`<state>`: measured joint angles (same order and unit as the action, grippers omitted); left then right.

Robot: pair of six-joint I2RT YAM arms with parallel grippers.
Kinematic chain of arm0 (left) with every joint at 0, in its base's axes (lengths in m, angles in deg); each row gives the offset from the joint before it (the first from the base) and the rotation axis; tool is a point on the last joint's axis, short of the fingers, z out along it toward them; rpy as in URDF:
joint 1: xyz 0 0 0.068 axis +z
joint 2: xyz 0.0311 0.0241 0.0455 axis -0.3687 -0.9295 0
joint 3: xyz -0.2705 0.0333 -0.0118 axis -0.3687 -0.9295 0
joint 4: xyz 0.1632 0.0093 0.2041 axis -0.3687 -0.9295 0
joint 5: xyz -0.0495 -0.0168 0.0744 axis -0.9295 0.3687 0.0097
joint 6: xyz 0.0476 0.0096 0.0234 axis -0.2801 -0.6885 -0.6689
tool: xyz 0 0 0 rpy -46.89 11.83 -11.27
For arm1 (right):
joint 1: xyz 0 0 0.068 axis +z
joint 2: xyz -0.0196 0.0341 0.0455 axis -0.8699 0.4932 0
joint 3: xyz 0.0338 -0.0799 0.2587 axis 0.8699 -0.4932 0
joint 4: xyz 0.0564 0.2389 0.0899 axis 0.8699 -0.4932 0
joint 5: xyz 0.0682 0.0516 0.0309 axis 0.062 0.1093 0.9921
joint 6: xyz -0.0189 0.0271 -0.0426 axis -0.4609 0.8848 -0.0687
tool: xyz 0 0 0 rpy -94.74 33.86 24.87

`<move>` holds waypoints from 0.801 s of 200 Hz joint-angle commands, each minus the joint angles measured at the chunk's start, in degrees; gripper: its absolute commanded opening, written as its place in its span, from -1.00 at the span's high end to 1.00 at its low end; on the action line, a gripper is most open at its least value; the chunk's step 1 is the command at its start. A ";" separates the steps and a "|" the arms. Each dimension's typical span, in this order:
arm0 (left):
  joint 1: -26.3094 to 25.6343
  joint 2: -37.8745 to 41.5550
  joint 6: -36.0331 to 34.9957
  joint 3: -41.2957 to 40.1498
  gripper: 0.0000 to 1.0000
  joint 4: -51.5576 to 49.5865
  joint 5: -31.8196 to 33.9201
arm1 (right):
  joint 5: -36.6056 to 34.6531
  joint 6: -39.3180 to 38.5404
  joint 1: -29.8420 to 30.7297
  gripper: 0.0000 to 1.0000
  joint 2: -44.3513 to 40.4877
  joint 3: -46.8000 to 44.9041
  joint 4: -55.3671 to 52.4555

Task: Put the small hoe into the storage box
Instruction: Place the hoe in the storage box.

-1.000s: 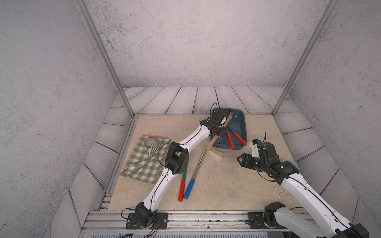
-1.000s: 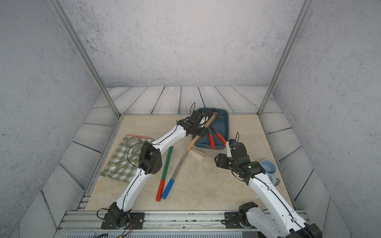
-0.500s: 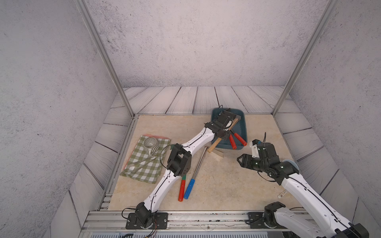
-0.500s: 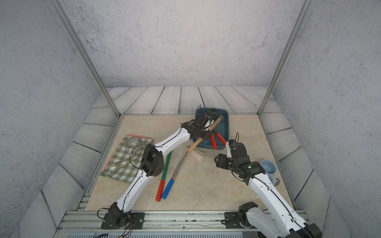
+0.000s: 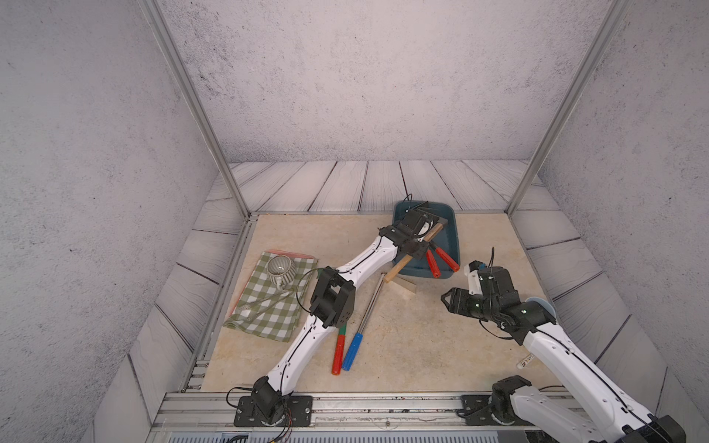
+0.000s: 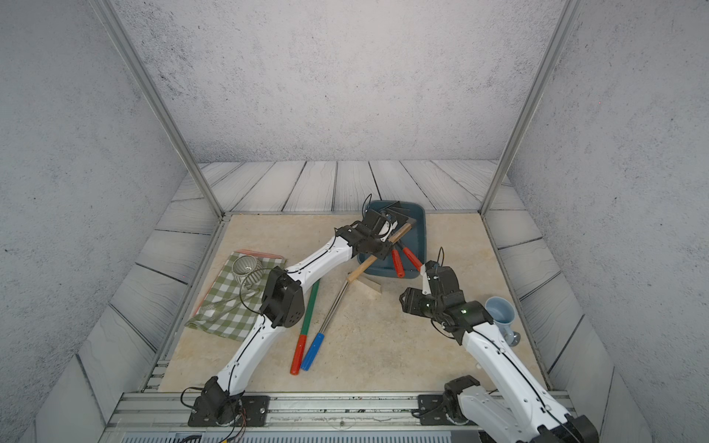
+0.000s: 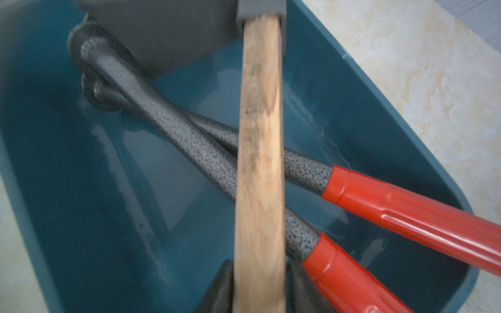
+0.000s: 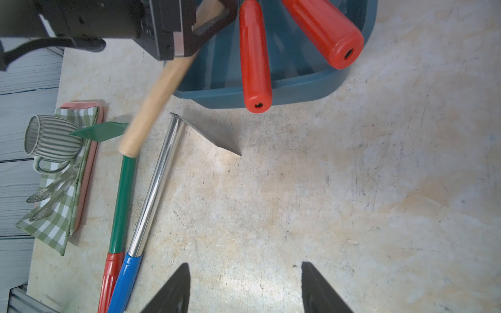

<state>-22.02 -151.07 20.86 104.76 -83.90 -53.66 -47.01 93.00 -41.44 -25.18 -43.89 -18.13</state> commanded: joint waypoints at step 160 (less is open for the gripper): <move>1.82 4.12 -0.71 0.03 -0.41 -2.19 -0.88 | -0.22 -1.36 -0.14 -0.30 0.29 0.32 -0.80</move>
<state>-20.80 -150.64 20.82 105.30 -81.76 -54.30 -46.99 92.19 -41.44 -24.90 -43.89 -18.15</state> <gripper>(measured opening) 0.700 0.652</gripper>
